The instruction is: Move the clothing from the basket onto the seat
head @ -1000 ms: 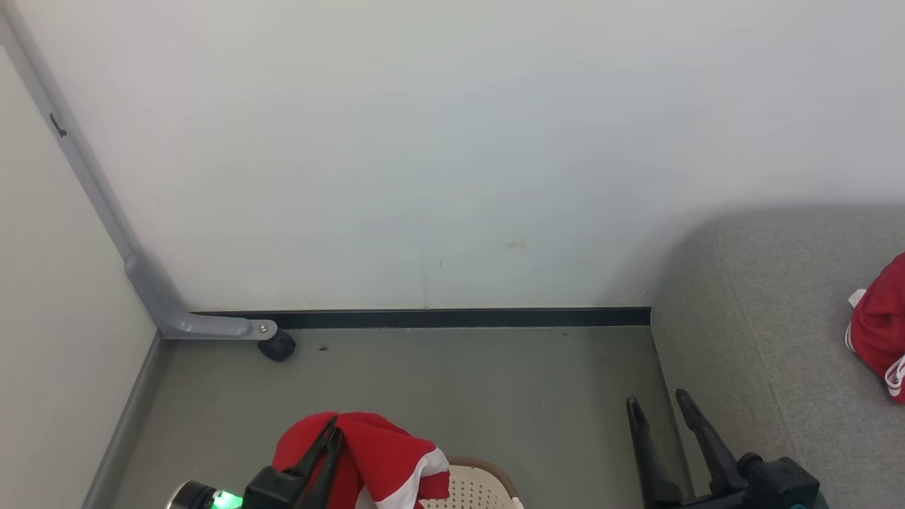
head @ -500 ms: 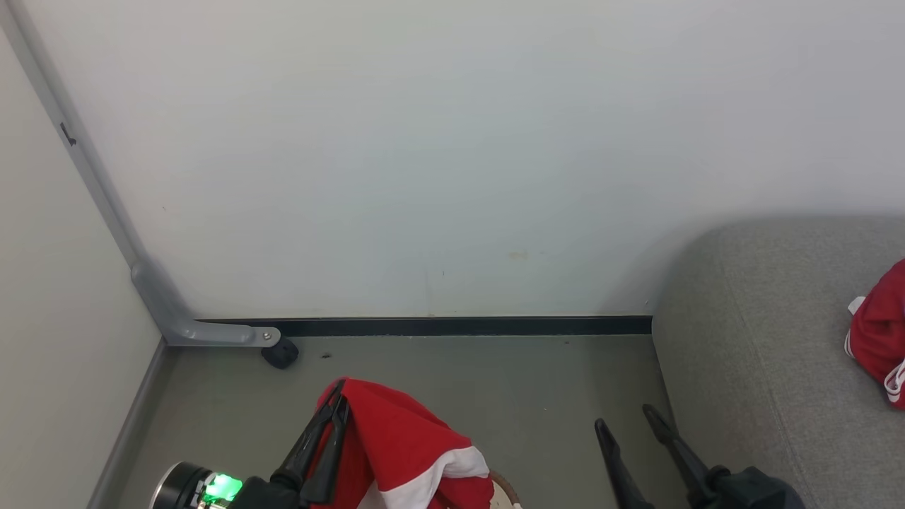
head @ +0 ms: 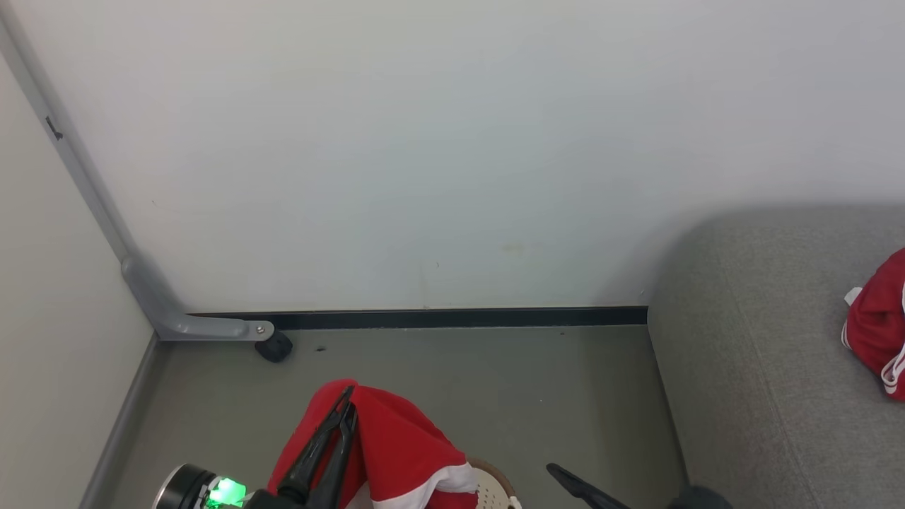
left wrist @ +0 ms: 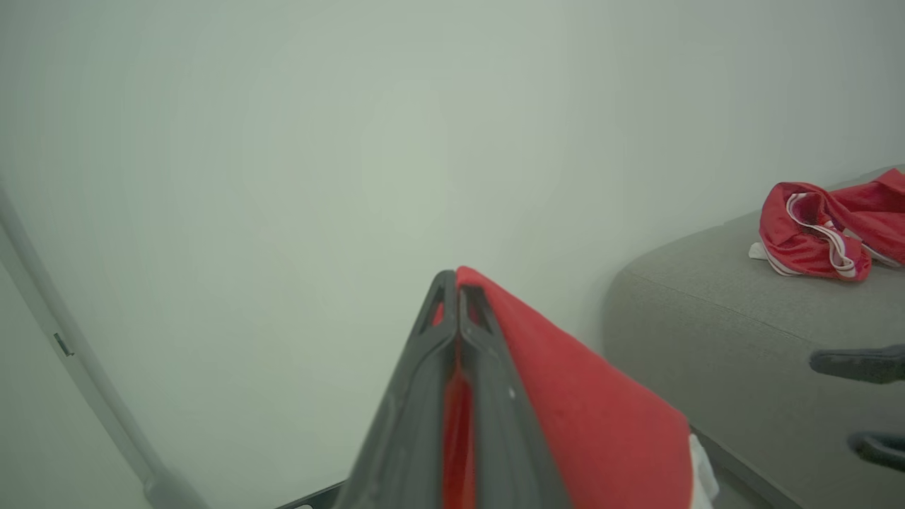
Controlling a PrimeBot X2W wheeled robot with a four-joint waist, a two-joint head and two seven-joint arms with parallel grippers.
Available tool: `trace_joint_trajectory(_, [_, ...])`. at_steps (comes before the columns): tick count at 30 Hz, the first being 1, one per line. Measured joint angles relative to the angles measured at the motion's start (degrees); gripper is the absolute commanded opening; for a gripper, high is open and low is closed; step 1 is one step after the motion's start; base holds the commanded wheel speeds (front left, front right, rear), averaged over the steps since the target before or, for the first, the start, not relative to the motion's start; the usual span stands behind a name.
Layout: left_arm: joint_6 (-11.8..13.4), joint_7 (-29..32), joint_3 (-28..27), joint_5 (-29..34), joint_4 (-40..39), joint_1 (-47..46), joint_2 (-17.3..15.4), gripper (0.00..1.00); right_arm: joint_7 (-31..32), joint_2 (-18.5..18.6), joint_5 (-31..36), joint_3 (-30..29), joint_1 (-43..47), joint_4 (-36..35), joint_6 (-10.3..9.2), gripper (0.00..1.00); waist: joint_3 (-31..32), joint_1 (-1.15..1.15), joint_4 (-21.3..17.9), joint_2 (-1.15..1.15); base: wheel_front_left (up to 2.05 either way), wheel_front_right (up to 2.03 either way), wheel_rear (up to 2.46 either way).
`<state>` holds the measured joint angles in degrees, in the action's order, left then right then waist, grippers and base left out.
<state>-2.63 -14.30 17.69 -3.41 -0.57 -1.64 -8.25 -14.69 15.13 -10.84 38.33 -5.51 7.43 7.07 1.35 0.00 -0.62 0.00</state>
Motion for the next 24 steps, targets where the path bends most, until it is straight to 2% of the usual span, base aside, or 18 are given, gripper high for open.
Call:
trace_joint_trajectory(9, [-1.0, 0.0, 1.6, 0.5, 0.3, -1.6, -0.3, 0.0, 0.0, 1.7, -0.8, 8.8, -6.7, -2.3, 0.0, 1.0, -1.4, 0.0, -0.1, 0.0, 0.0, 0.0, 0.0])
trace_joint_trajectory(24, [-3.0, 0.0, 7.1, 2.4, 0.0, -6.2, 0.2, 0.0, 2.4, -0.8, -1.3, 8.2, -10.6, 5.0, 0.0, 1.0, -2.6, 0.0, 0.7, 0.0, 0.0, 0.0, 0.0])
